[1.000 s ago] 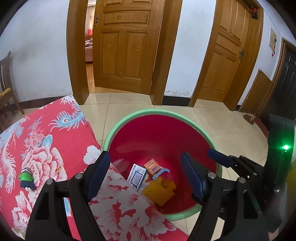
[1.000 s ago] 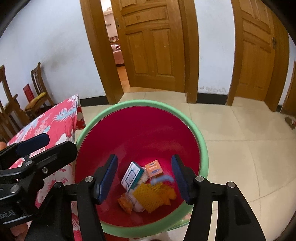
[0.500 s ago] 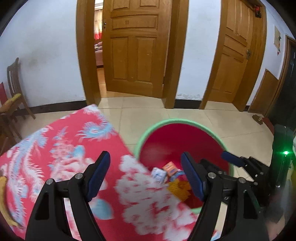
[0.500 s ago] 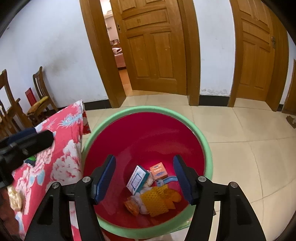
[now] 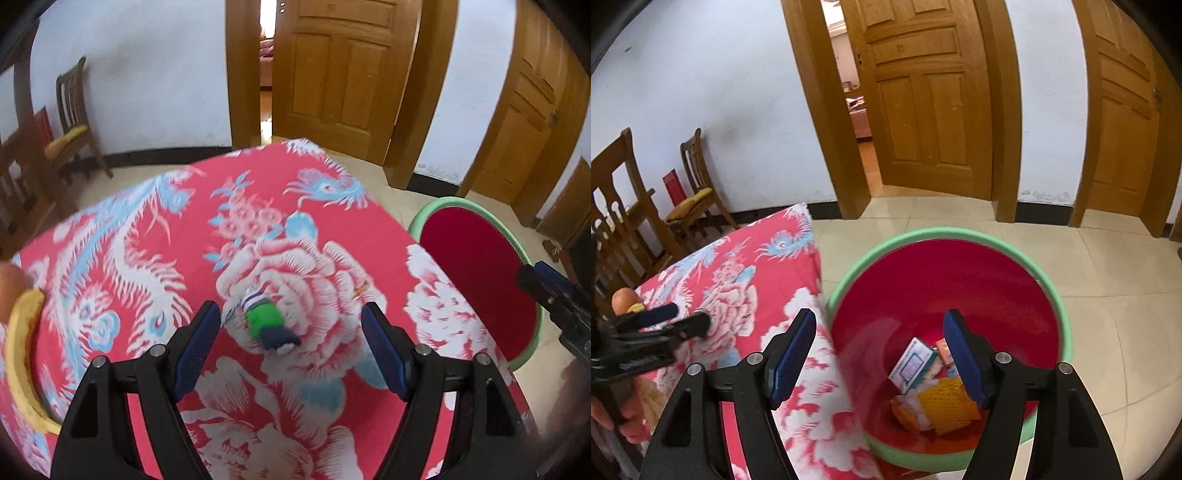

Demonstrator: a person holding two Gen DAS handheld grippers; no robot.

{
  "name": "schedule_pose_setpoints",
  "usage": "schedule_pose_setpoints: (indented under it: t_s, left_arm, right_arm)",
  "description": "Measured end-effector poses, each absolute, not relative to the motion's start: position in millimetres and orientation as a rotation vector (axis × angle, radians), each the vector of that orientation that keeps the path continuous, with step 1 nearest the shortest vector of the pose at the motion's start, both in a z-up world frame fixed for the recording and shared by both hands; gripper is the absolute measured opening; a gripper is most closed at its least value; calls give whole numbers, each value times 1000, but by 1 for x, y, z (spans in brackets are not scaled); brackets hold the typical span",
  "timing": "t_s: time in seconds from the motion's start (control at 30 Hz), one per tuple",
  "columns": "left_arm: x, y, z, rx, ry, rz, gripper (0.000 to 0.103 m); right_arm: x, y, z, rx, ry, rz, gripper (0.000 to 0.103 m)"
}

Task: Collect trash
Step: 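Grasp the small green bottle with the left gripper while the right gripper grasps the white tissue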

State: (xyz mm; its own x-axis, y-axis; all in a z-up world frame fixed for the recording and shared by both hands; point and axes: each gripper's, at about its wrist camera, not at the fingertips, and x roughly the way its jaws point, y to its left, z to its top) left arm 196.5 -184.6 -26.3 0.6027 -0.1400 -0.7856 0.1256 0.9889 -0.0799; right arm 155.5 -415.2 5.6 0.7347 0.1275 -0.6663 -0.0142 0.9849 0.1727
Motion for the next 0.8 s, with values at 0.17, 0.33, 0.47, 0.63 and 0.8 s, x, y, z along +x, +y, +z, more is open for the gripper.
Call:
schedule_pose_setpoints:
  t_s: [0.17, 0.33, 0.47, 0.63, 0.8]
  left_arm:
    - [197, -185, -33, -41, 927, -171, 69]
    - [197, -177, -35, -73, 923, -127, 24]
    - [193, -172, -30, -106, 906, -167, 22]
    - [179, -163, -7, -155, 867, -215, 22]
    - [146, -137, 24, -138, 790, -209, 22]
  right_arm:
    - [159, -403, 7, 123, 754, 76, 73]
    - [159, -399, 7, 111, 764, 74, 73]
    - [159, -395, 8, 105, 769, 79, 73]
    - [160, -391, 10, 110, 755, 94, 74]
    - [165, -376, 2, 157, 815, 114, 74]
